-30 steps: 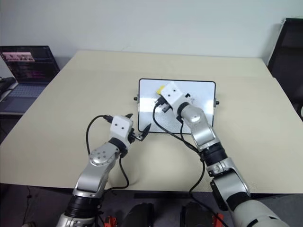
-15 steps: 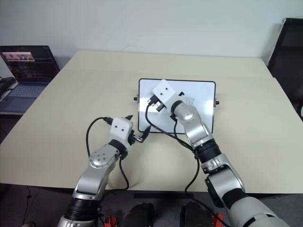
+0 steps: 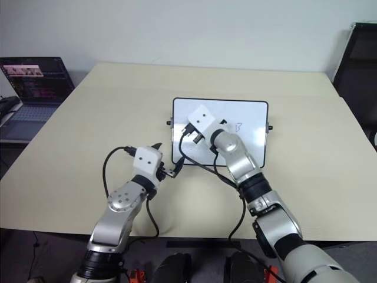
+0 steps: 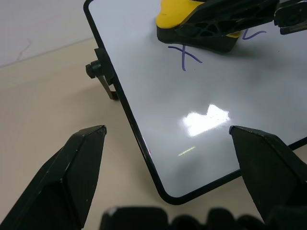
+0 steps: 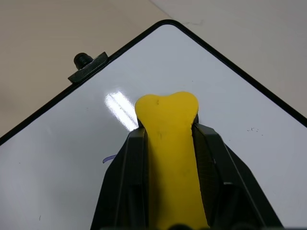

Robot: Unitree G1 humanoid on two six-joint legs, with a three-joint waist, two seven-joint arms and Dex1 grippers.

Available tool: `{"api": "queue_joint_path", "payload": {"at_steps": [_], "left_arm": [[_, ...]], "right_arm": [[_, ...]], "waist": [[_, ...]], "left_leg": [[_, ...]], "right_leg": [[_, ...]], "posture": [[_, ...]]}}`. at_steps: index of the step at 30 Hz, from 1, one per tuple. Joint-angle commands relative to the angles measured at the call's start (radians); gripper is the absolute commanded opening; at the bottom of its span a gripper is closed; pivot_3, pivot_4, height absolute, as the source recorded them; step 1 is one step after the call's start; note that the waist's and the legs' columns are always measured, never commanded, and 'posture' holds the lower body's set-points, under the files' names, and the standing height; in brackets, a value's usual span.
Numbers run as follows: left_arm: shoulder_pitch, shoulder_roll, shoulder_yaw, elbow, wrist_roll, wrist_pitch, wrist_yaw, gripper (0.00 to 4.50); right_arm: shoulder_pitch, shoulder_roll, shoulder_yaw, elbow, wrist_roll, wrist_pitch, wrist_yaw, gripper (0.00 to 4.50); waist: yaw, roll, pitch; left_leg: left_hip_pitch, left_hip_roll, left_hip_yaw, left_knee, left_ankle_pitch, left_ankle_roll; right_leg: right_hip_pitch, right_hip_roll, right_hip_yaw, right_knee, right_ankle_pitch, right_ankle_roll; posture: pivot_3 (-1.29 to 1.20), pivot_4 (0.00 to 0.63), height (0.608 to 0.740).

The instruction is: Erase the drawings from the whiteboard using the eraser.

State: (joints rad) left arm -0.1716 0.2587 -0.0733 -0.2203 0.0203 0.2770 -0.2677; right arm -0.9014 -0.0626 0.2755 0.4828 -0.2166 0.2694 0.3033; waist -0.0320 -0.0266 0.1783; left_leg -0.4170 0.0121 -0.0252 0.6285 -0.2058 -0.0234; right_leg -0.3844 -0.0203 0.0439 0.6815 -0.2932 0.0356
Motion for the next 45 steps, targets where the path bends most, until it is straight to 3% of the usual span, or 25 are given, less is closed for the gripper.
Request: {"api": "queue_joint_path", "payload": {"at_steps": [1,7,28,38,45], "left_arm": [[-0.005,0.003,0.016,-0.051,0.005,-0.004,0.011,4.5],[-0.004,0.003,0.015,-0.053,0.004,-0.001,0.013,4.5],[0.005,0.017,0.032,-0.067,0.003,0.015,0.019,4.5],[-0.005,0.017,0.031,-0.051,0.002,0.005,0.016,4.5],[-0.023,0.017,0.014,-0.033,0.009,-0.007,0.008,4.5]], "right_arm": [[-0.025,0.0,-0.01,0.019,-0.008,-0.008,-0.016,0.97],[-0.035,-0.007,-0.011,0.039,-0.009,-0.023,-0.017,0.97],[0.159,-0.056,0.103,-0.054,-0.068,-0.036,0.075,0.97],[0.152,-0.054,0.035,-0.136,-0.02,-0.049,0.057,0.97],[0.094,-0.031,-0.014,-0.117,0.017,-0.196,0.02,0.97]], "waist": [[0.0,0.0,0.0],[0.0,0.0,0.0],[0.0,0.0,-0.001],[0.002,0.0,0.0],[0.0,-0.001,0.0]], "left_leg": [[0.0,0.0,0.0,0.0,0.0,0.0],[0.001,0.0,0.0,0.001,0.0,0.0],[0.011,0.0,0.0,0.0,0.0,0.0],[0.011,0.0,0.0,0.0,0.0,0.0],[0.008,0.0,0.0,-0.001,0.0,0.0]], "right_leg": [[0.0,0.0,0.0,0.0,0.0,0.0],[0.0,0.0,0.0,0.0,0.0,0.0],[0.011,0.0,0.0,-0.001,0.0,0.0],[0.011,0.0,0.0,-0.002,0.0,0.0],[0.008,0.0,0.0,-0.002,0.0,0.0]], "posture": [[0.0,0.15,0.74],[0.0,0.15,0.74],[0.0,0.15,0.74],[0.0,0.15,0.74],[0.0,0.15,0.74]]}}
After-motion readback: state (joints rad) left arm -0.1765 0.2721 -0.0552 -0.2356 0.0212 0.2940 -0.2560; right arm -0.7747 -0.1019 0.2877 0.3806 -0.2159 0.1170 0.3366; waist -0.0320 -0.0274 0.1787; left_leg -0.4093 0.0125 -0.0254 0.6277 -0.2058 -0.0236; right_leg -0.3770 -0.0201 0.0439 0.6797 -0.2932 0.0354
